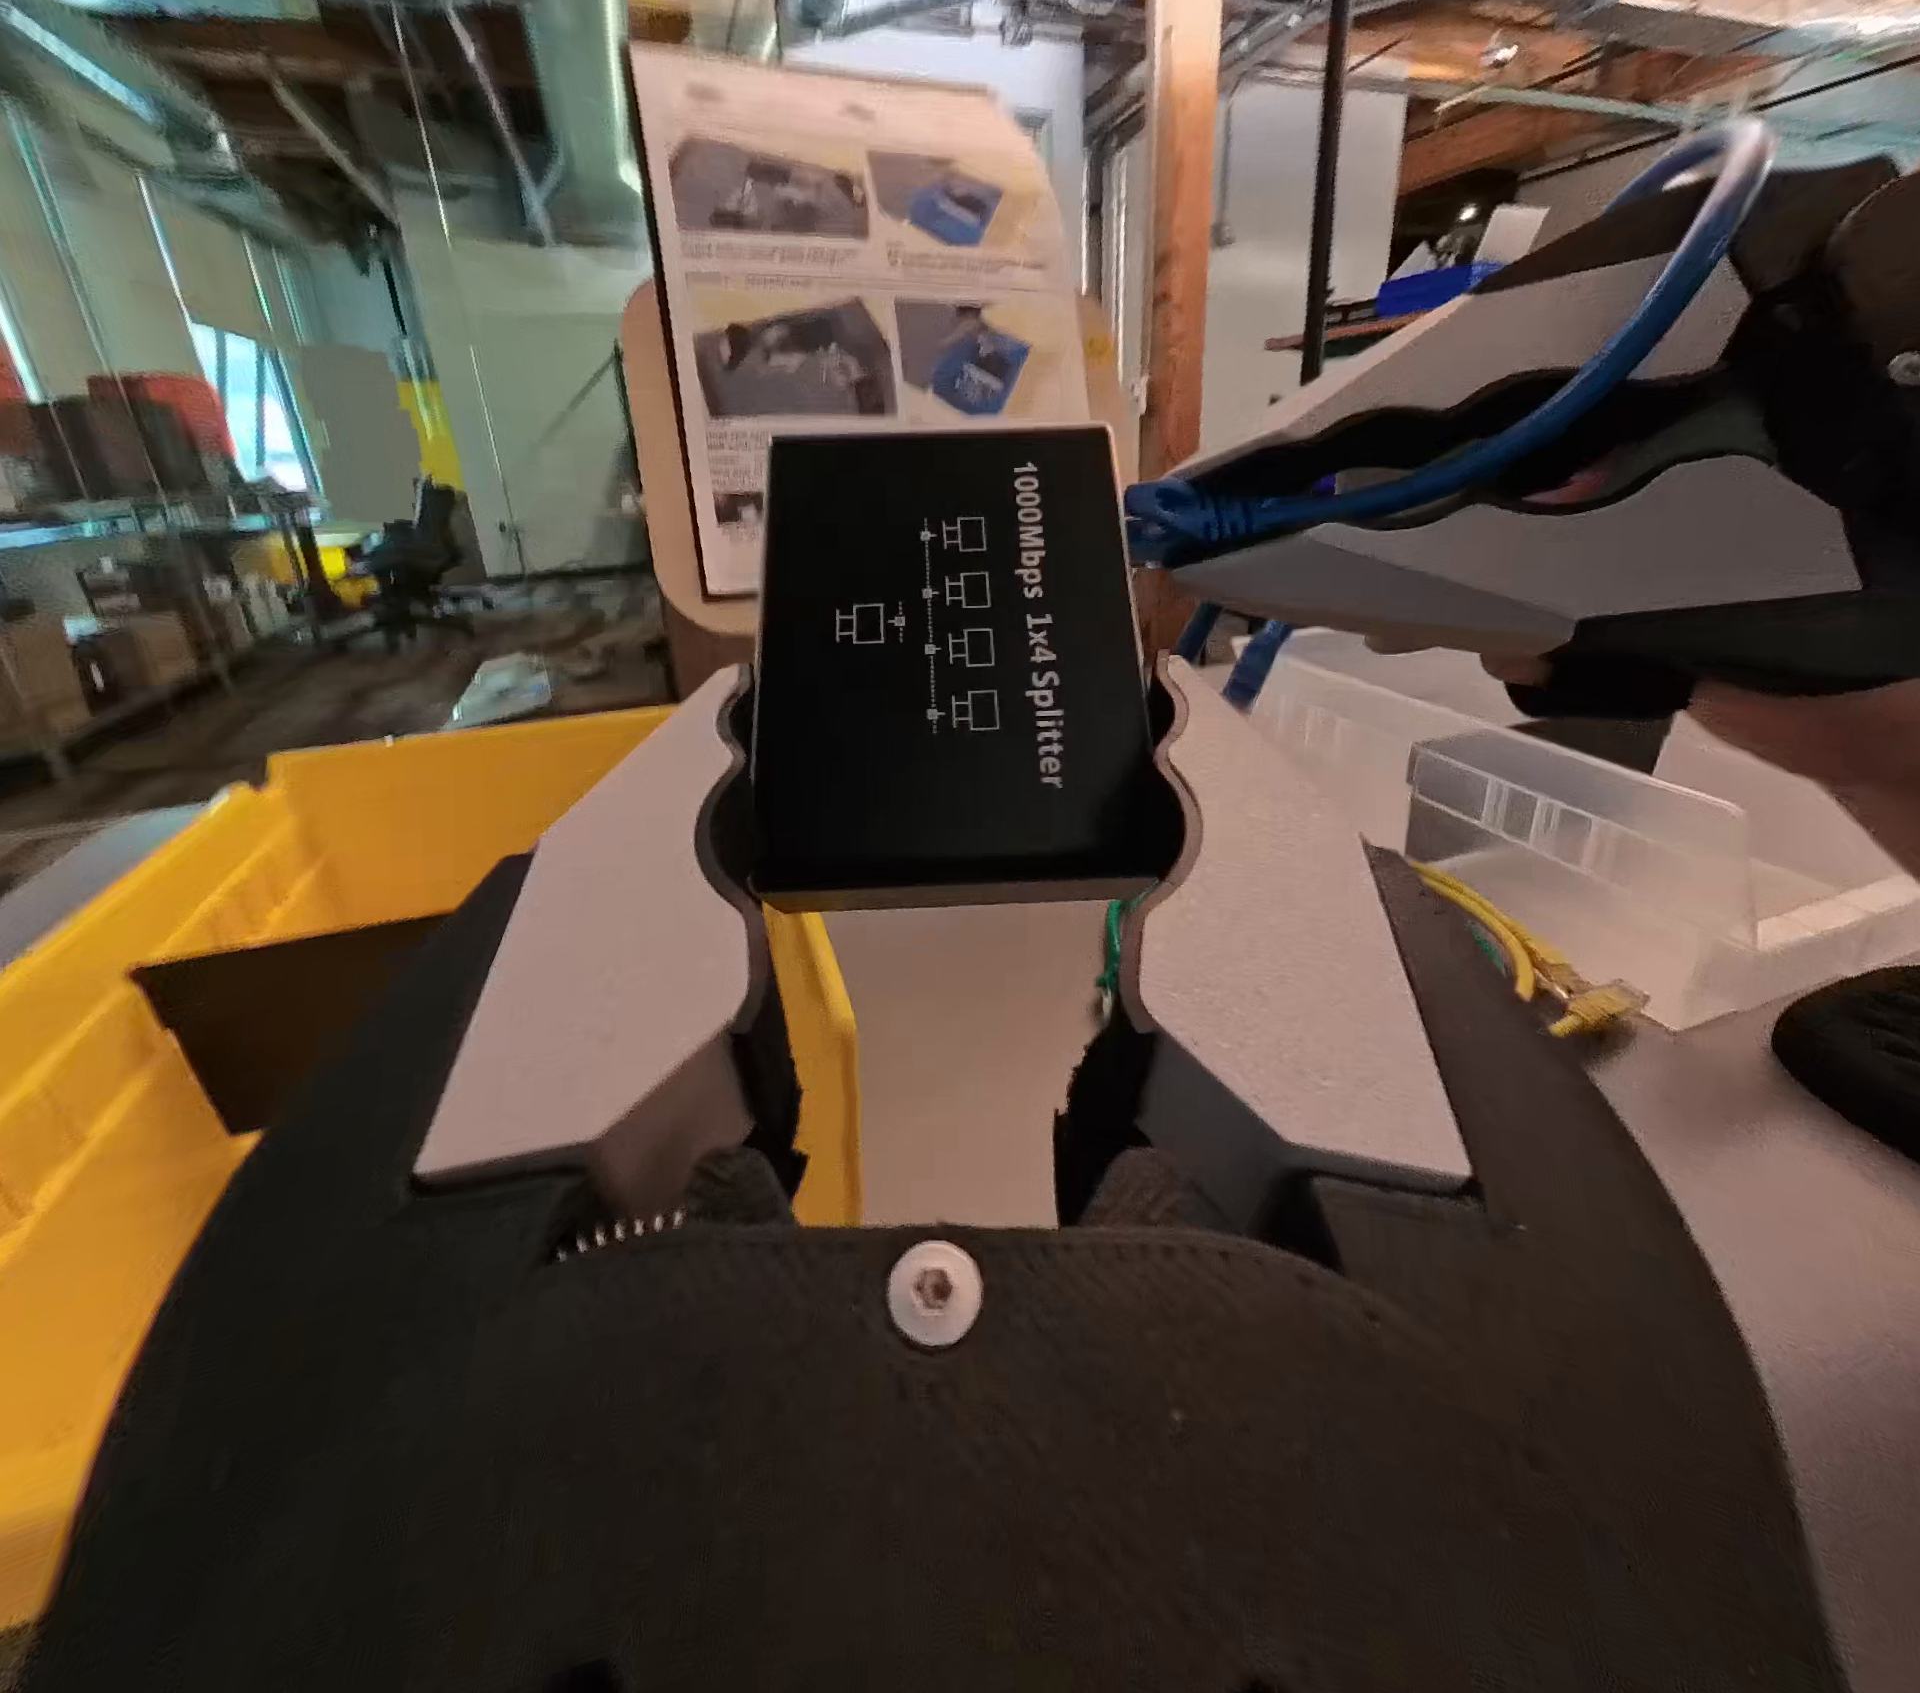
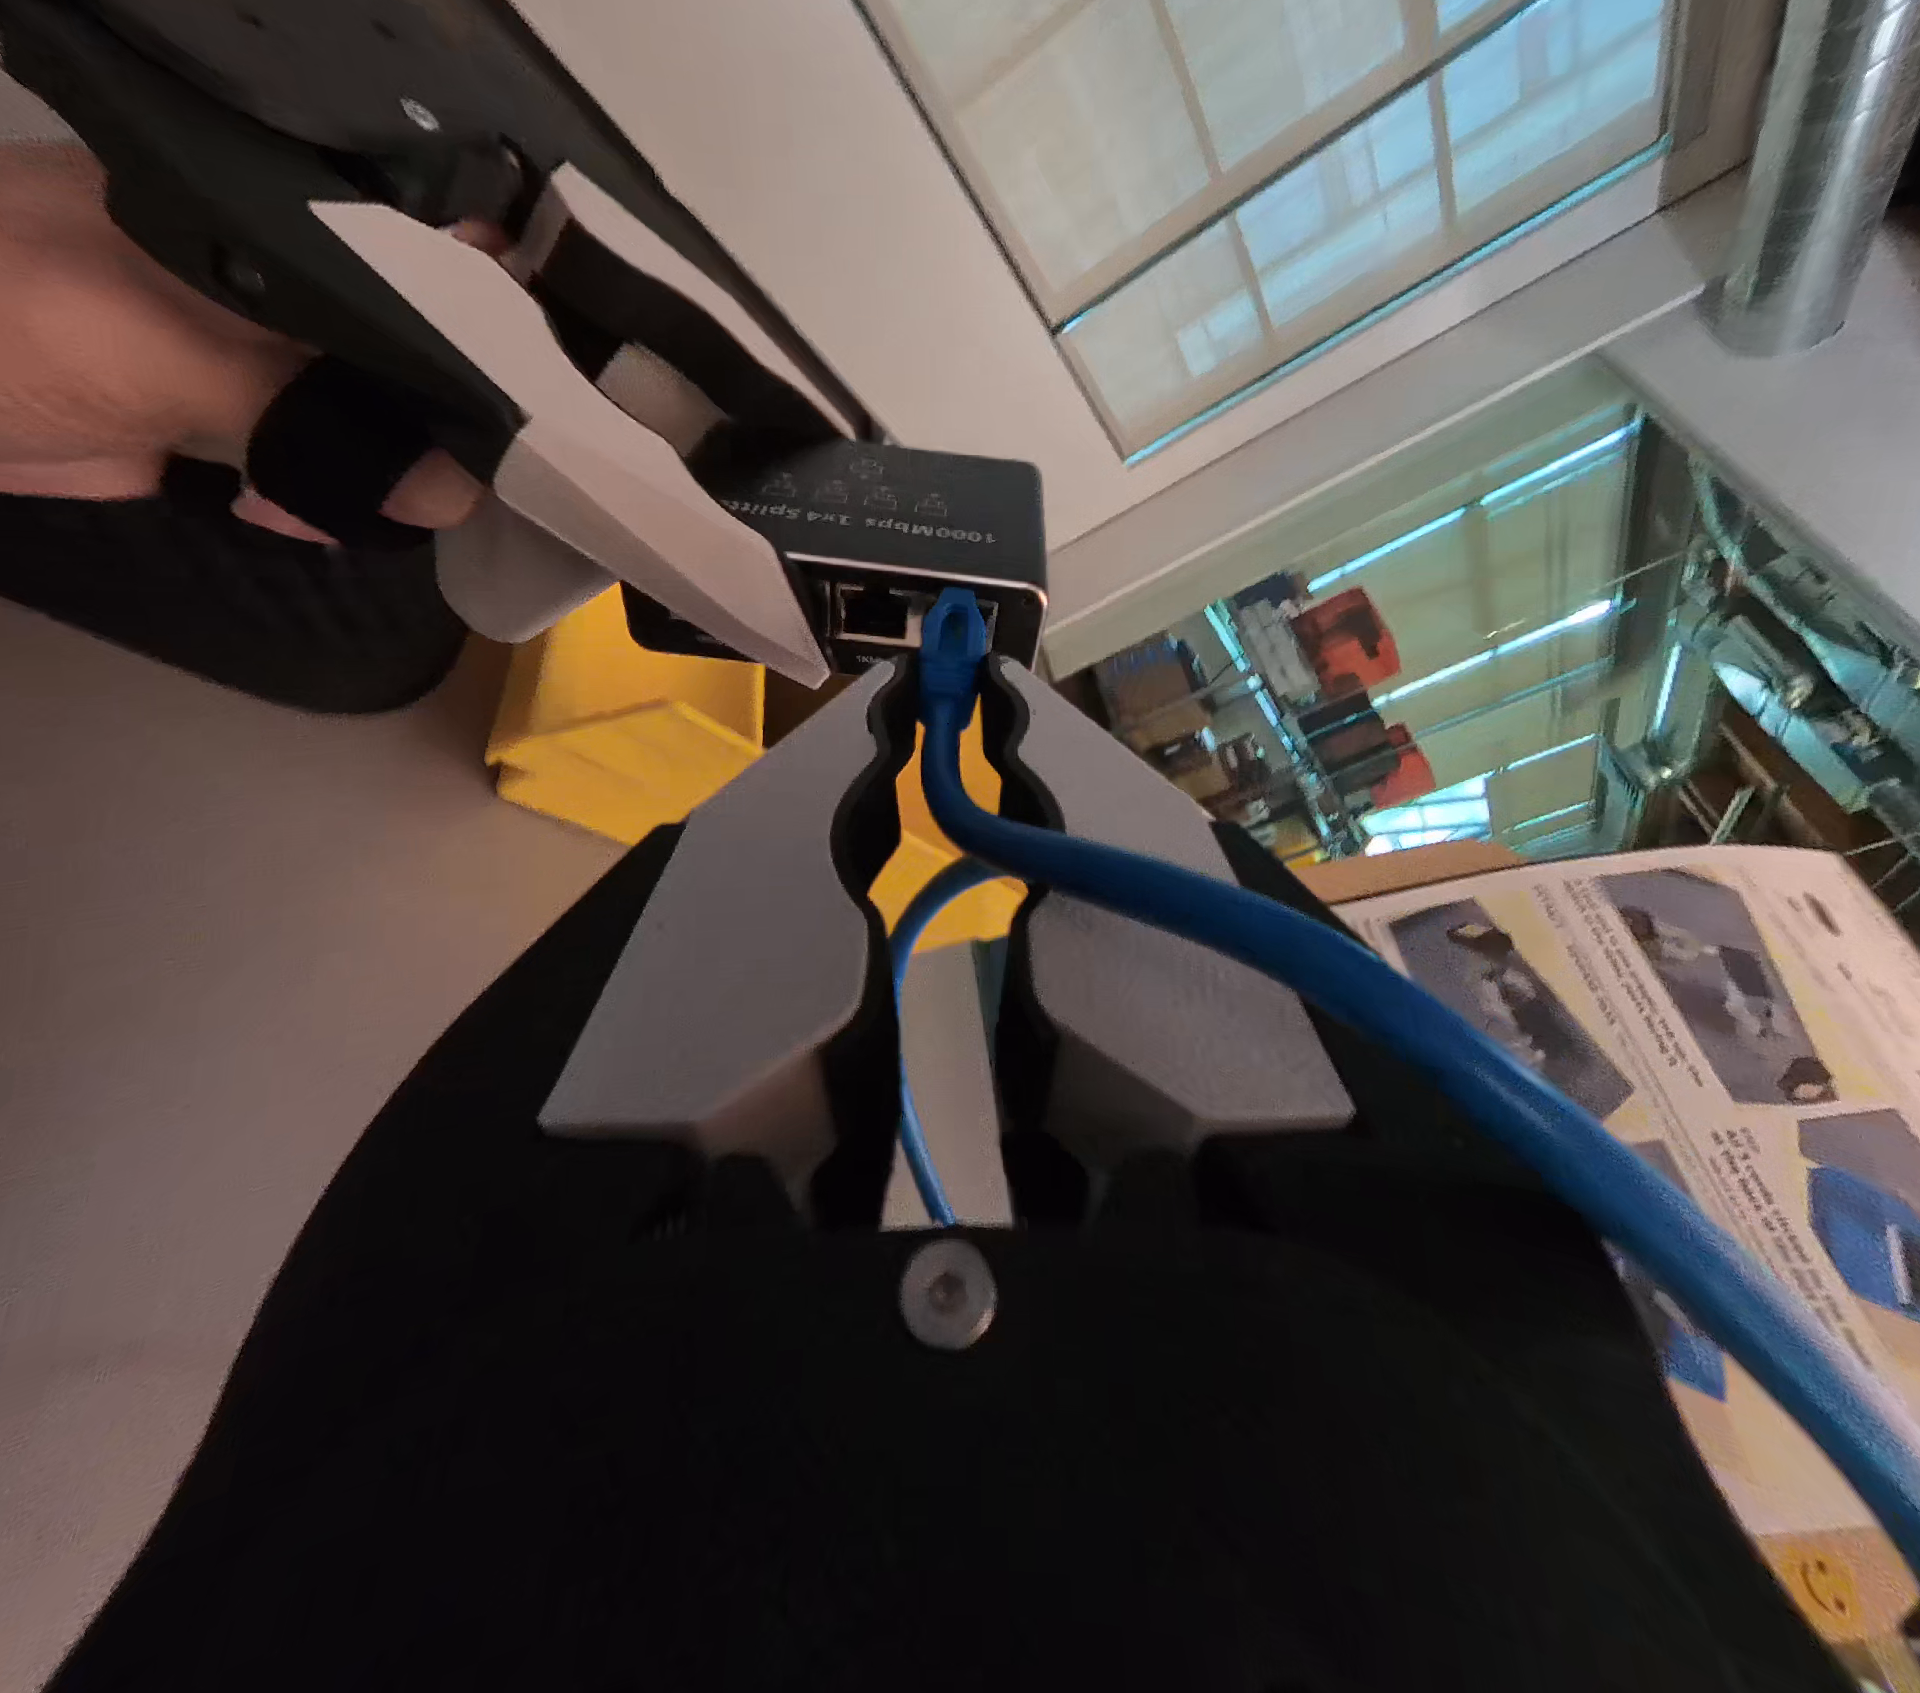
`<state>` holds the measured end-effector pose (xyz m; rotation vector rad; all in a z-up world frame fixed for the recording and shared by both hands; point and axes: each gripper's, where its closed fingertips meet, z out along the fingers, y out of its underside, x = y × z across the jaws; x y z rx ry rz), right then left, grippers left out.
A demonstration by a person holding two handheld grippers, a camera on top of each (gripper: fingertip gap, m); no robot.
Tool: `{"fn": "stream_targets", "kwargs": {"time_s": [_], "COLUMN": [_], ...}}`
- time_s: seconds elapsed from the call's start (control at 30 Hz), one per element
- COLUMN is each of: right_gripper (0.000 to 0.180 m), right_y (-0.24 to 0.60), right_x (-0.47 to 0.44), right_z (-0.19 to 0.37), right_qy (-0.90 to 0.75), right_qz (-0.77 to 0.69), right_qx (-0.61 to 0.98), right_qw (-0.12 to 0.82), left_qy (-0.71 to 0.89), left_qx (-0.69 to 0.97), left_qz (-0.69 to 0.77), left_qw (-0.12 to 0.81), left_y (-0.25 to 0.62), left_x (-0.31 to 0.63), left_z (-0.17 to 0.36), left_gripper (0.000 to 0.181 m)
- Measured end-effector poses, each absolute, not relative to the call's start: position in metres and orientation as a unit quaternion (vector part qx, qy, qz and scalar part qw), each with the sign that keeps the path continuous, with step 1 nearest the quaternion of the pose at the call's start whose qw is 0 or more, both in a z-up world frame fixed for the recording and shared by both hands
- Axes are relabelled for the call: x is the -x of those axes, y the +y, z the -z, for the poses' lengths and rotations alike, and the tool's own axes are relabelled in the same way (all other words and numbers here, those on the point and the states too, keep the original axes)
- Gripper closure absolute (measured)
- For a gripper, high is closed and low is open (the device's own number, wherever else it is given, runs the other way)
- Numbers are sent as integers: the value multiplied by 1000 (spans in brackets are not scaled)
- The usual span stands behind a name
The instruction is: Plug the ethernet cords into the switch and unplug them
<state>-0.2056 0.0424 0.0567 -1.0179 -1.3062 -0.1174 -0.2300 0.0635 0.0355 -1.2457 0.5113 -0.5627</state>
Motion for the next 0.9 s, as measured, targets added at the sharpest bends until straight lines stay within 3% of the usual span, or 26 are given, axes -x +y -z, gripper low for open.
{"fn": "stream_targets", "kwargs": {"time_s": [0.23,0.33,0.6,0.9], "right_gripper": [161,146,146,151], "right_y": [73,81,79,27], "right_x": [179,160,95,64], "right_z": [-20,8,56,95], "right_qy": [-575,-556,-538,-638], "right_qz": [-104,-171,-167,-146], "right_qx": [585,671,772,743], "right_qw": [563,460,294,141], "left_qy": [218,220,278,339], "left_qx": [654,692,778,784], "left_qz": [243,195,86,-20], "left_qw": [682,659,557,520], "left_y": [89,107,152,123], "left_x": [217,211,180,182], "left_z": [-8,-2,37,75], "left_gripper": [108,108,108,108]}}
